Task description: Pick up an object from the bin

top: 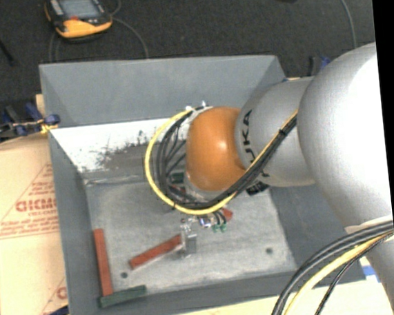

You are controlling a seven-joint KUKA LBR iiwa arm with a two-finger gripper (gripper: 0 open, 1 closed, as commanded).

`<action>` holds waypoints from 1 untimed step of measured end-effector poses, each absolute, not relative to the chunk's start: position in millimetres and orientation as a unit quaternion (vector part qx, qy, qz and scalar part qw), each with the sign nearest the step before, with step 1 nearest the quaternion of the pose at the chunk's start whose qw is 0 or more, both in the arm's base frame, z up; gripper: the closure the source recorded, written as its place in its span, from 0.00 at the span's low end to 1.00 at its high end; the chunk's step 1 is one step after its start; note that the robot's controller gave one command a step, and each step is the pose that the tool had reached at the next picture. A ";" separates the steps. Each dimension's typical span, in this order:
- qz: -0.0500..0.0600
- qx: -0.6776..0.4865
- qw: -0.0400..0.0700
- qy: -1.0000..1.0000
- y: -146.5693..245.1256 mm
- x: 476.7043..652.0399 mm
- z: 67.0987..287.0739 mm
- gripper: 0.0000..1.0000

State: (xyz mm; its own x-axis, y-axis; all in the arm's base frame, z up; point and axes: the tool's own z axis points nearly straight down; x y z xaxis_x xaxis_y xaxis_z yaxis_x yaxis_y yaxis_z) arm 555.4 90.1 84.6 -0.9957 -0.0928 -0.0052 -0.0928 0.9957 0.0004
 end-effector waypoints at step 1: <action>0.000 -0.069 0.001 0.998 114.5 546.4 70.2 1.00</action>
Offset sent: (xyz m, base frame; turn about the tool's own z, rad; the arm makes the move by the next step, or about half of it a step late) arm 0.0000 0.0000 0.0000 0.0000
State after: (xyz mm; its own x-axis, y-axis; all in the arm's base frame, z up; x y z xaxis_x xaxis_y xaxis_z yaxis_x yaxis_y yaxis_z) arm 546.4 114.5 70.2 -0.9905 -0.1377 -0.0021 -0.1377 0.9905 0.0003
